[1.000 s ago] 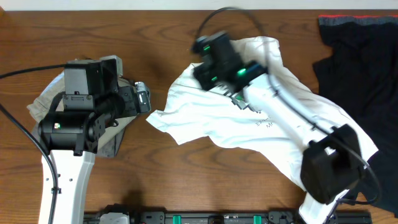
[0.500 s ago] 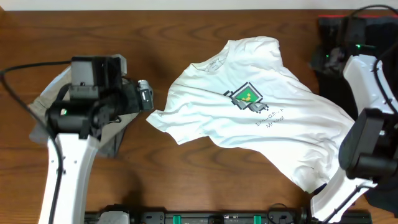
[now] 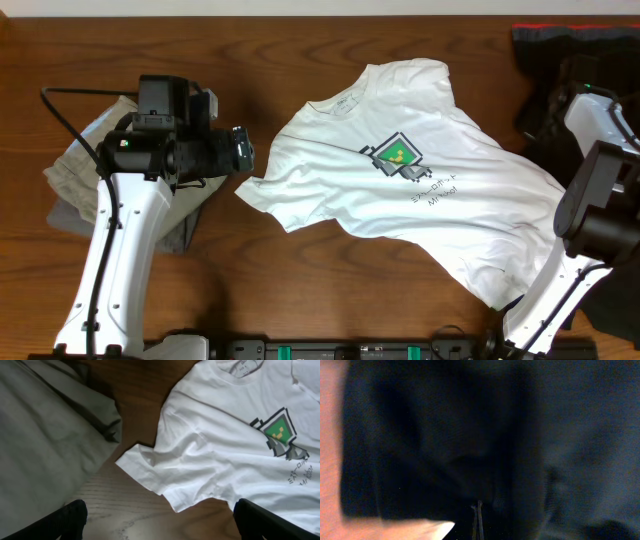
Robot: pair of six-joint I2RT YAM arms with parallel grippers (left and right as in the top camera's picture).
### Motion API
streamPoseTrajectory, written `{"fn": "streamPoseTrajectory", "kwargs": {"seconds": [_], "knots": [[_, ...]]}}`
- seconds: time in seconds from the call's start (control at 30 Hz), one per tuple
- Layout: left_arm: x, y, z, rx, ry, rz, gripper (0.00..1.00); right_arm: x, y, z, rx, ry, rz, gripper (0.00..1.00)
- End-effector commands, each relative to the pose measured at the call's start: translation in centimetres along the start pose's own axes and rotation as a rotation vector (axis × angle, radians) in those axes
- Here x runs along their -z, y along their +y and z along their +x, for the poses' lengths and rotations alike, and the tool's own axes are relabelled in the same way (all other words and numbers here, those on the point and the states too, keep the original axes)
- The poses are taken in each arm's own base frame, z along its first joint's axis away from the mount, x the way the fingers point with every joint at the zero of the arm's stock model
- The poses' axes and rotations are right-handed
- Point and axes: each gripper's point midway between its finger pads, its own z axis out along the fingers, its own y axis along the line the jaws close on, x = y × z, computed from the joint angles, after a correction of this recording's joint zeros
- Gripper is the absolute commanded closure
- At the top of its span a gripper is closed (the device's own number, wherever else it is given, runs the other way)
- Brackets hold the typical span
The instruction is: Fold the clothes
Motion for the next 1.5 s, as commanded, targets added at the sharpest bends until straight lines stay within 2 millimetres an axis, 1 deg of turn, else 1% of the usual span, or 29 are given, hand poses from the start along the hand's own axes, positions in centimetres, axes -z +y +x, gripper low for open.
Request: {"fn": "streamPoseTrajectory", "kwargs": {"seconds": [0.0, 0.03, 0.13, 0.2, 0.23, 0.27, 0.3, 0.37, 0.4, 0.47, 0.5, 0.57, 0.63, 0.7, 0.77, 0.83, 0.9, 0.97, 1.03, 1.1, 1.13, 1.23, 1.37, 1.4, 1.43, 1.47], "knots": [[0.5, -1.0, -0.3, -0.008, -0.007, 0.045, 0.04, -3.1, -9.1, 0.8, -0.092, 0.021, 0.326, 0.99], [0.5, -1.1, -0.2, -0.008, -0.006, 0.05, 0.04, -3.0, -10.5, 0.4, -0.115, 0.015, 0.351, 0.99], [0.5, -1.1, -0.2, -0.009, -0.006, 0.05, 0.04, -3.0, -13.1, -0.2, -0.178, 0.02, 0.358, 0.99], [0.4, -1.1, -0.2, -0.011, -0.006, 0.05, 0.04, -3.1, -13.9, -0.5, -0.22, 0.03, 0.318, 0.99], [0.4, -1.1, -0.2, -0.016, -0.005, 0.05, 0.04, -3.1, -13.8, -0.8, -0.227, 0.039, 0.269, 0.99], [0.4, -1.1, -0.2, -0.018, -0.005, 0.047, 0.04, -3.0, -13.3, -1.1, -0.215, 0.049, 0.196, 0.99], [0.3, -1.3, -0.2, -0.03, -0.004, 0.049, 0.04, -2.8, -12.2, -1.8, -0.19, 0.052, 0.095, 0.98], [0.2, -1.6, -0.1, -0.051, 0.0, 0.053, 0.04, -1.6, -9.8, -3.0, -0.132, 0.04, -0.084, 0.91], [0.0, -1.9, 0.0, -0.068, 0.003, 0.057, 0.04, -0.5, -8.3, -3.7, -0.094, 0.02, -0.185, 0.88], [-0.4, -2.5, 0.2, -0.119, 0.016, 0.063, 0.04, 2.6, -5.5, -5.4, -0.027, -0.047, -0.359, 0.81], [-0.8, -2.8, 0.5, -0.155, 0.029, 0.062, 0.04, 4.7, -4.1, -6.2, 0.012, -0.094, -0.449, 0.77], [-1.6, -2.9, 0.9, -0.18, 0.05, 0.032, 0.04, 8.7, -2.0, -7.4, 0.067, -0.17, -0.583, 0.73], [-2.8, -2.5, 1.5, -0.201, 0.084, -0.017, 0.06, 12.9, -0.3, -8.2, 0.111, -0.243, -0.693, 0.69], [-4.0, -2.0, 2.1, -0.21, 0.12, -0.064, 0.11, 16.8, 0.9, -8.2, 0.15, -0.291, -0.779, 0.65], [-5.5, -1.7, 2.9, -0.208, 0.169, -0.08, 0.13, 19.7, 1.9, -7.8, 0.184, -0.323, -0.82, 0.62], [-7.0, -1.4, 3.5, -0.191, 0.217, -0.093, 0.16, 21.7, 2.8, -7.3, 0.213, -0.344, -0.839, 0.6], [-8.4, -0.9, 4.2, -0.178, 0.269, -0.107, 0.2, 23.5, 4.2, -6.3, 0.248, -0.349, -0.859, 0.59], [-9.5, -0.4, 5.1, -0.155, 0.324, -0.123, 0.29, 24.4, 5.4, -5.4, 0.276, -0.339, -0.873, 0.59], [-10.1, 0.1, 6.3, -0.143, 0.388, -0.138, 0.39, 24.8, 6.9, -4.2, 0.305, -0.313, -0.888, 0.59], [-10.3, 0.3, 7.5, -0.129, 0.451, -0.137, 0.43, 24.8, 7.9, -3.3, 0.324, -0.288, -0.896, 0.59], [-10.3, 0.0, 8.0, -0.122, 0.476, -0.119, 0.44, 24.7, 8.2, -2.9, 0.33, -0.276, -0.892, 0.59], [-10.3, -1.9, 9.4, -0.146, 0.528, -0.035, 0.44, 24.3, 9.3, -1.8, 0.351, -0.248, -0.861, 0.59], [-10.4, -3.6, 11.1, -0.223, 0.561, -0.036, 0.43, 24.0, 10.3, -0.6, 0.373, -0.22, -0.833, 0.57], [-10.6, -3.9, 11.6, -0.255, 0.567, -0.052, 0.42, 23.9, 10.5, -0.3, 0.377, -0.211, -0.828, 0.56], [-10.8, -3.8, 12.1, -0.286, 0.569, -0.081, 0.38, 23.7, 10.5, 0.0, 0.378, -0.2, -0.821, 0.56], [-11.0, -3.5, 12.5, -0.322, 0.567, -0.12, 0.37, 23.6, 10.5, 0.2, 0.377, -0.191, -0.813, 0.55]]}}
